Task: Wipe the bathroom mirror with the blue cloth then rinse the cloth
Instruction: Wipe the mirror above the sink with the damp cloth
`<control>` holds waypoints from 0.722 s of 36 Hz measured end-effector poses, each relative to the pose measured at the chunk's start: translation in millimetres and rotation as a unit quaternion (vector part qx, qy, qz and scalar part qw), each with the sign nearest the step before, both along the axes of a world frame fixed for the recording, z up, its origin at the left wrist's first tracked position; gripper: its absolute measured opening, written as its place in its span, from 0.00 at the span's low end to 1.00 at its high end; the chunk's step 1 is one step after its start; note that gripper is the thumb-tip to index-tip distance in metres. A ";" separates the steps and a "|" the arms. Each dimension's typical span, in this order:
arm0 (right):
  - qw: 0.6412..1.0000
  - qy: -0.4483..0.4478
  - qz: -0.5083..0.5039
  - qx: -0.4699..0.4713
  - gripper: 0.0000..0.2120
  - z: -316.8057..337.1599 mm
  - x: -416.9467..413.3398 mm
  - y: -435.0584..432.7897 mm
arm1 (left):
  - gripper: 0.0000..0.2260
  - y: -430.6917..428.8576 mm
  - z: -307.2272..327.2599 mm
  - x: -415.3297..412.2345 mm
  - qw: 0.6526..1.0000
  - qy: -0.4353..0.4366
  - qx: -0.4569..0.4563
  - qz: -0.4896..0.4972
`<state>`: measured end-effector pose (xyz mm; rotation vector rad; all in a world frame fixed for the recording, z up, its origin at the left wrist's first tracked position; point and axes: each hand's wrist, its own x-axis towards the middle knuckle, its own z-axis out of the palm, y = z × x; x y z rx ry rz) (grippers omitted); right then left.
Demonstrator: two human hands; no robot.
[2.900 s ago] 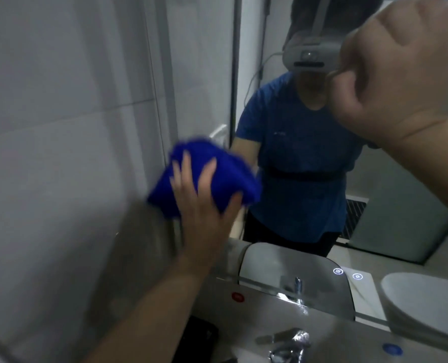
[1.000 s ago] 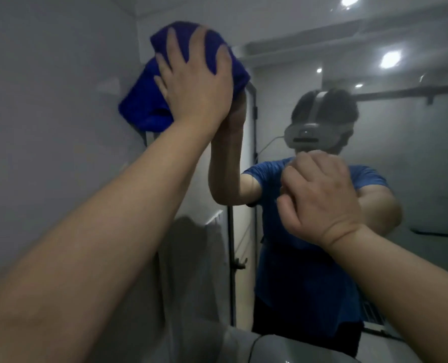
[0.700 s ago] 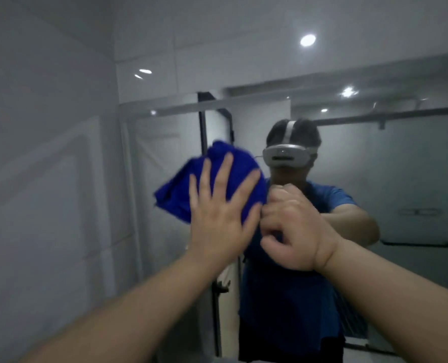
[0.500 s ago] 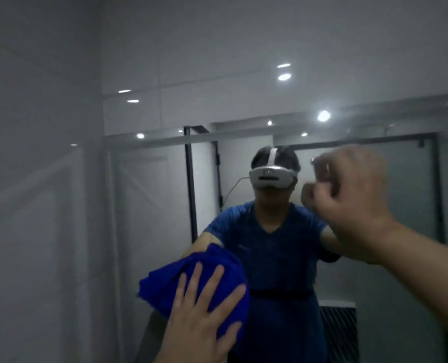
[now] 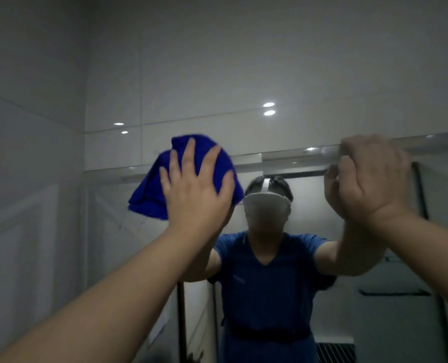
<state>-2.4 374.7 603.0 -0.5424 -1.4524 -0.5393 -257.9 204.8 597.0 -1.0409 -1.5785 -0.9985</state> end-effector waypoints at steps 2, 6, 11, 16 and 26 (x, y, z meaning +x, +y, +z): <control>1.000 0.002 0.010 -0.001 0.15 0.6 1.6 1.9 | 0.27 15.6 20.1 22.1 0.999 -0.033 0.011 0.001; 1.000 -0.002 0.009 -0.006 0.14 1.9 2.0 9.0 | 0.26 32.5 -6.2 57.6 0.999 0.032 -0.005 0.017; 1.000 -0.006 0.019 -0.011 0.10 2.8 1.8 14.3 | 0.30 40.7 -118.5 75.6 0.981 0.138 -0.134 -0.009; 0.999 -0.002 0.039 -0.016 0.14 0.5 3.4 6.5 | 0.31 46.7 -201.2 67.8 0.923 0.273 -0.271 0.028; 0.998 0.011 0.057 -0.023 0.16 1.4 4.6 8.2 | 0.31 26.3 -28.5 47.5 0.963 0.217 -0.158 -0.020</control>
